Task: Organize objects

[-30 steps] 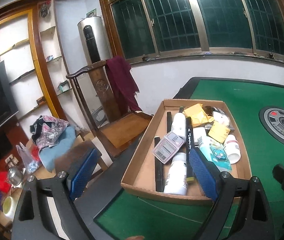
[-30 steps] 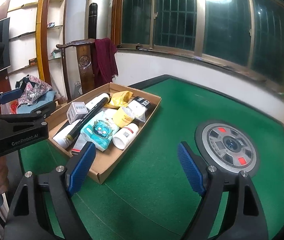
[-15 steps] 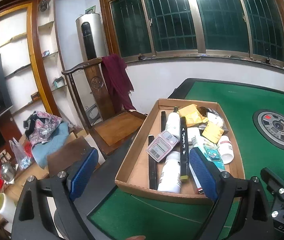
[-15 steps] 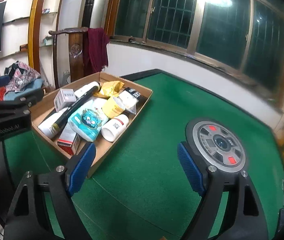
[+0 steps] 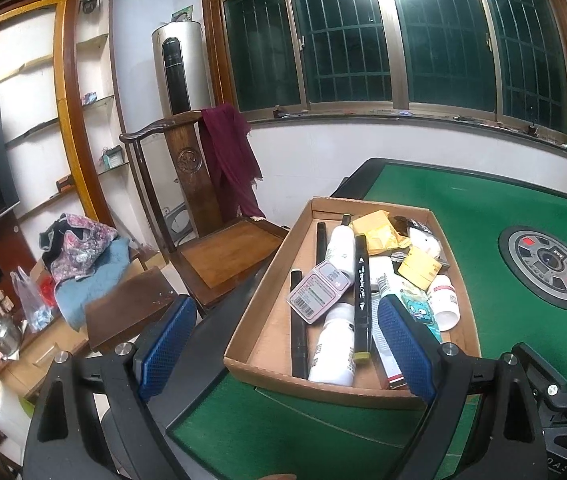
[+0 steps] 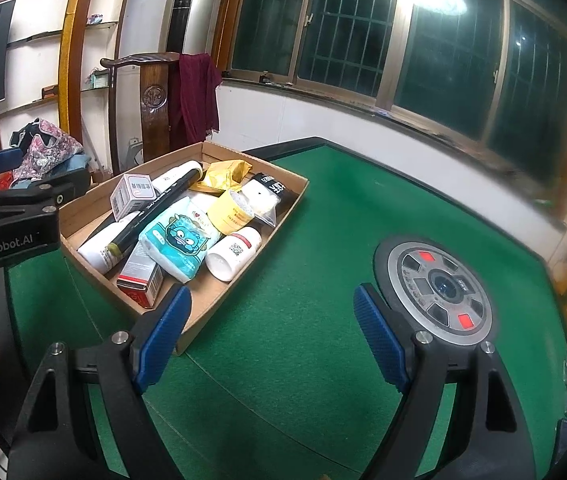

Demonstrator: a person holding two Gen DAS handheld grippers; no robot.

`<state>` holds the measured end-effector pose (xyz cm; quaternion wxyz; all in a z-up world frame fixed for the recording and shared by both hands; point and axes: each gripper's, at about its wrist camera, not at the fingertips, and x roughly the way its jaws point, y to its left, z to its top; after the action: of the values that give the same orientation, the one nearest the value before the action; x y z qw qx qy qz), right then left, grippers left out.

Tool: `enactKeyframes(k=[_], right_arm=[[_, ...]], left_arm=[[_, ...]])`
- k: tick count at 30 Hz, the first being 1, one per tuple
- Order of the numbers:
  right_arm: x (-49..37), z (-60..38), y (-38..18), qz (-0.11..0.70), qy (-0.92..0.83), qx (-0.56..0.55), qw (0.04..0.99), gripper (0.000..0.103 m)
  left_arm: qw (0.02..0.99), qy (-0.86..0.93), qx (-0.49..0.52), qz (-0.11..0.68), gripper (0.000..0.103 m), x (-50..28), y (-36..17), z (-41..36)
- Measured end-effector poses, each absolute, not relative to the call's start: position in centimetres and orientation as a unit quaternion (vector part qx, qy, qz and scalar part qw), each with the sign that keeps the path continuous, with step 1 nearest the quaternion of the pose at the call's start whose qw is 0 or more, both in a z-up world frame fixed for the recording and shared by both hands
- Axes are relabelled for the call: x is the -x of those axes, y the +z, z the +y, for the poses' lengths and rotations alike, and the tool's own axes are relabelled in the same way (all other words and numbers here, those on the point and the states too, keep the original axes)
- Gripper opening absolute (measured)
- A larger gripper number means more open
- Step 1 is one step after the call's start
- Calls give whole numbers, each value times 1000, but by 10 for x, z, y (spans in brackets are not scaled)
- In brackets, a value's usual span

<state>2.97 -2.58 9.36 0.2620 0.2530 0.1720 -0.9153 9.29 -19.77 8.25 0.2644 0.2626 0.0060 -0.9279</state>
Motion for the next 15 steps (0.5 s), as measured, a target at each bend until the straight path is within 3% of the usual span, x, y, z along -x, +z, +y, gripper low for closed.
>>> enactKeyframes(k=[15], right_arm=[[-29,-27,93,174,-914,-257,262,84]], left_arm=[[256,-929,-268,14,89,-93,81,-203]])
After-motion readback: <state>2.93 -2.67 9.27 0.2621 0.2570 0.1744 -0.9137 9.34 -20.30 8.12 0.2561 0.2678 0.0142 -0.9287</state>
